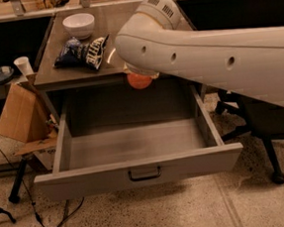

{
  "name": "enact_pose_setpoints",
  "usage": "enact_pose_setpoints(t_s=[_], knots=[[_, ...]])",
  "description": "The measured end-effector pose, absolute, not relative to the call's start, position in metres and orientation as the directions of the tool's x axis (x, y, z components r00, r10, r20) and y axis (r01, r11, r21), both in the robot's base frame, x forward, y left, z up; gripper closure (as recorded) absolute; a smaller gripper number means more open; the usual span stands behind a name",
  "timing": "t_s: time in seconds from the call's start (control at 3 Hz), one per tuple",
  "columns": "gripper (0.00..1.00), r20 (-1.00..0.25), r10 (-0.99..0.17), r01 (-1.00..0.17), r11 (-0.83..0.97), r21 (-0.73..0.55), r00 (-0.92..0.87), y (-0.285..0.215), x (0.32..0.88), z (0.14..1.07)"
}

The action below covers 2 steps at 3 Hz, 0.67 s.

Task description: Pick apple from top drawer and place on counter

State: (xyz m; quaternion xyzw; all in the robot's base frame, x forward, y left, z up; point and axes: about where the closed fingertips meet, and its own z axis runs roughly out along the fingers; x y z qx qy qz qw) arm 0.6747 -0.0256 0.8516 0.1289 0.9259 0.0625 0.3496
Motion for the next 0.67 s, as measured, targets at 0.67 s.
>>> enact_pose_setpoints(t_s=[0.67], knots=[[1.00, -0.694, 0.243, 0.197, 0.969, 0.146, -0.678, -0.043, 0.648, 0.928]])
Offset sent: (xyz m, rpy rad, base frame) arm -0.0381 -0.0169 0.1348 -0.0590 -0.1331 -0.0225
